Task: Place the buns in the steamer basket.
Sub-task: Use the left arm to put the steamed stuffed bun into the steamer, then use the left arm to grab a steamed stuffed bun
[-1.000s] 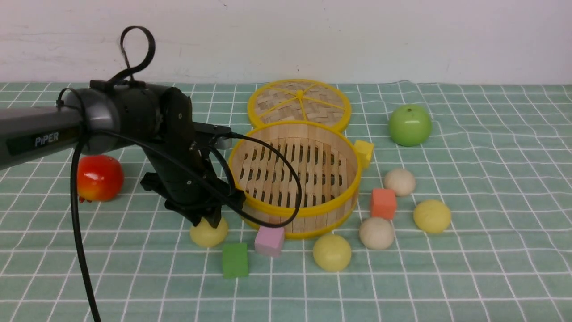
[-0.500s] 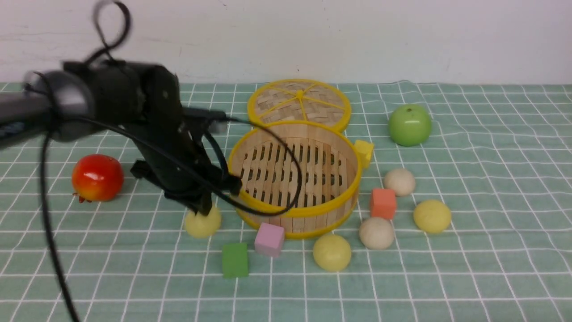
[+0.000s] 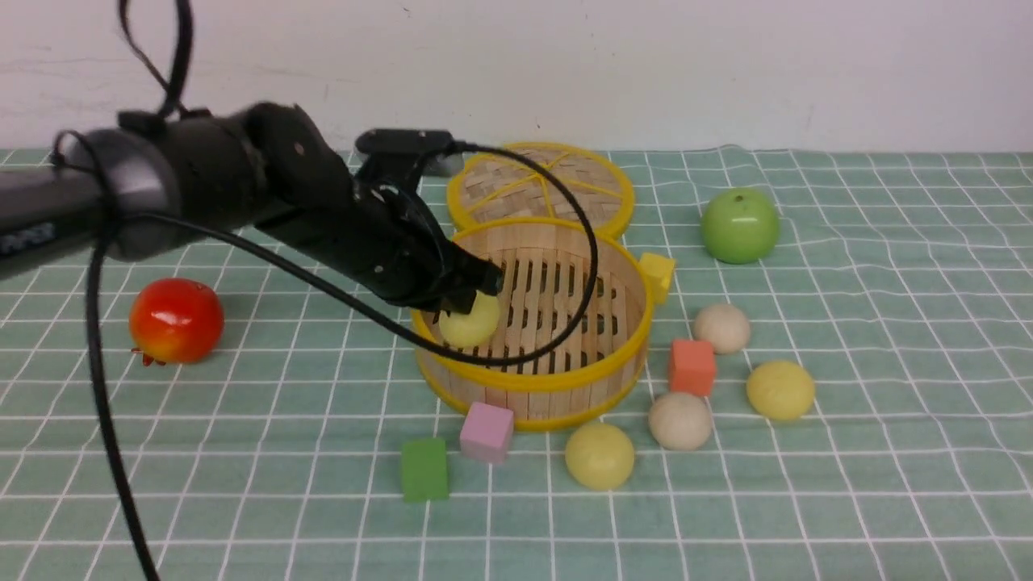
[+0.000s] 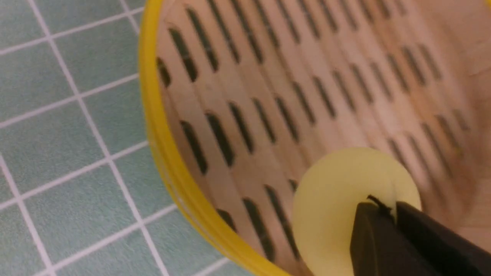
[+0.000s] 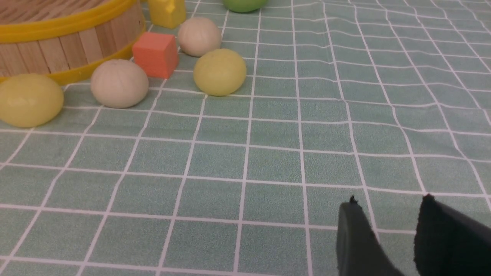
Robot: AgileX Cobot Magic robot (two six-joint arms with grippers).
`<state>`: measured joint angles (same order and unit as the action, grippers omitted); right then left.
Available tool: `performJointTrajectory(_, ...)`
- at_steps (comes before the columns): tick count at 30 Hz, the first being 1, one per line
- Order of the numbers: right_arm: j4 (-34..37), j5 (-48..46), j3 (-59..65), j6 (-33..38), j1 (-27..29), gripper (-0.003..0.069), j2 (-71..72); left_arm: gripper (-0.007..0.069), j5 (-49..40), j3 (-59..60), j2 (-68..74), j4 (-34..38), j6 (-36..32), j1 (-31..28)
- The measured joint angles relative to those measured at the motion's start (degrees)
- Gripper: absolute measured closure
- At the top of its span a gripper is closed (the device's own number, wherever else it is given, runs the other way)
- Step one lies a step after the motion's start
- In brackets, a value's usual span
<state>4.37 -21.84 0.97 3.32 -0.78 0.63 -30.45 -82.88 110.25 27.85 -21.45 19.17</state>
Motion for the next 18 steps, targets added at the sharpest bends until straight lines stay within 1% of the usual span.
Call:
performJointTrajectory(1, 0.0, 0.0, 0.0, 0.0, 0.0, 0.0419, 0.0, 0.0573, 0.49, 0.05, 1.03, -0.68, -0.08, 0.0)
performJointTrajectory(3, 0.0, 0.0, 0.0, 0.0, 0.0, 0.0419, 0.0, 0.0549, 0.56, 0.05, 1.61, -1.17, -0.15, 0.0)
performJointTrajectory(6, 0.0, 0.0, 0.0, 0.0, 0.0, 0.0419, 0.0, 0.0399, 0.72, 0.05, 2.13, -2.93, -0.13, 0.0)
performJointTrajectory(10, 0.0, 0.0, 0.0, 0.0, 0.0, 0.0419, 0.0, 0.0255, 0.66, 0.11, -0.58, -3.32, 1.36, 0.0)
performJointTrajectory(11, 0.0, 0.0, 0.0, 0.0, 0.0, 0.0419, 0.0, 0.0235, 0.44, 0.11, -2.01, -3.32, 2.03, 0.0)
performJointTrajectory(13, 0.0, 0.0, 0.0, 0.0, 0.0, 0.0419, 0.0, 0.0218, -0.43, 0.11, -3.71, -3.32, 2.83, 0.0)
performJointTrajectory(15, 0.0, 0.0, 0.0, 0.0, 0.0, 0.0419, 0.0, 0.023, -4.13, 0.11, -8.51, -3.27, 4.27, 1.13)
performJointTrajectory(17, 0.0, 0.0, 0.0, 0.0, 0.0, 0.0419, 0.0, 0.0282, -8.43, 0.0, -10.9, -3.37, 4.33, 3.5)
performJointTrajectory(18, 0.0, 0.0, 0.0, 0.0, 0.0, 0.0419, 0.0, 0.0324, -10.77, 0.0, -11.58, -3.68, 4.27, 5.49)
